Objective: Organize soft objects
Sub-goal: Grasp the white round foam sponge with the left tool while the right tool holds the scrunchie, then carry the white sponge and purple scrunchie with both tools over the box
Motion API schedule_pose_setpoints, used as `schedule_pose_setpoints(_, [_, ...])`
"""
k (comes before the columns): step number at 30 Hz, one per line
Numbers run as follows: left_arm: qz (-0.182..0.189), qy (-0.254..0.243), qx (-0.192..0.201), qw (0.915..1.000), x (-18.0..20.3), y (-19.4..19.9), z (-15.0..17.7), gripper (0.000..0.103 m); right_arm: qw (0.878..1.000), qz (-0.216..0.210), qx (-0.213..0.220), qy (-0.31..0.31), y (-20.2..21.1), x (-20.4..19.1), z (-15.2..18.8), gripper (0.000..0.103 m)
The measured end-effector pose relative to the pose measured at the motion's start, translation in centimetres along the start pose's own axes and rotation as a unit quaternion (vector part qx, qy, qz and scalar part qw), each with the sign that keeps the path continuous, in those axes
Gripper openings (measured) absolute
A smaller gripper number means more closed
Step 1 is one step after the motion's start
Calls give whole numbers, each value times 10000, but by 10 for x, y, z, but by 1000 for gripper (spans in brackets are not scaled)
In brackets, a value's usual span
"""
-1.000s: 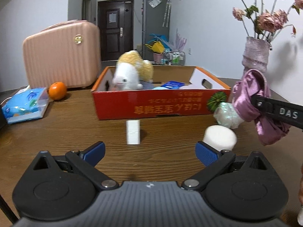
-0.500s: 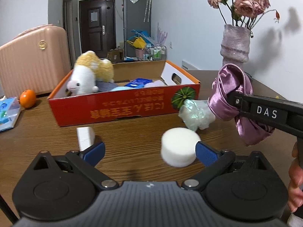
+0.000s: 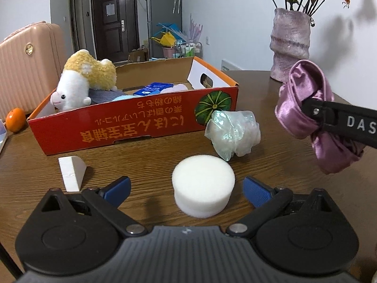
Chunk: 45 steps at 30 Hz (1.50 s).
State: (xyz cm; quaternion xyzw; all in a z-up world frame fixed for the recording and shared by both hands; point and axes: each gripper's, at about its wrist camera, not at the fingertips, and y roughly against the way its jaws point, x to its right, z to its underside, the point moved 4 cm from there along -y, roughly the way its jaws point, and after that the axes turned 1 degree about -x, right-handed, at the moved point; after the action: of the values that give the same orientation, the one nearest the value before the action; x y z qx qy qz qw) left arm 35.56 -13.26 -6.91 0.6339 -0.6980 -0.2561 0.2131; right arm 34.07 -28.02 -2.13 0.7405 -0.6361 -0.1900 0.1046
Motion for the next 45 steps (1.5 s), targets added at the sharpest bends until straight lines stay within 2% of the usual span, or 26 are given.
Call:
schedule_pose_setpoints(14, [79, 33, -34, 10000, 5, -17, -3, 102, 9998, 186, -97, -29, -9, 13, 2, 30])
schedule_pose_setpoints(17, [181, 51, -92, 9998, 5, -19, -2, 93, 9998, 195, -102, -23, -10, 13, 3, 30])
schedule_pose_setpoints(19, [241, 51, -128, 9996, 5, -20, -2, 80, 9997, 212, -105, -30, -10, 13, 4, 30])
schedule_pose_setpoints(23, [320, 75, -179, 9993, 4, -22, -1, 74, 9996, 240, -127, -28, -11, 12, 5, 30])
schedule_pose_setpoints(26, [370, 77, -180, 9991, 4, -22, 0, 61, 9996, 257, -121, 8, -12, 12, 6, 30])
schedule_pose_setpoints(45, [299, 236, 230, 9990, -17, 8, -2, 58, 9996, 251, 59, 89, -4, 4, 6, 30])
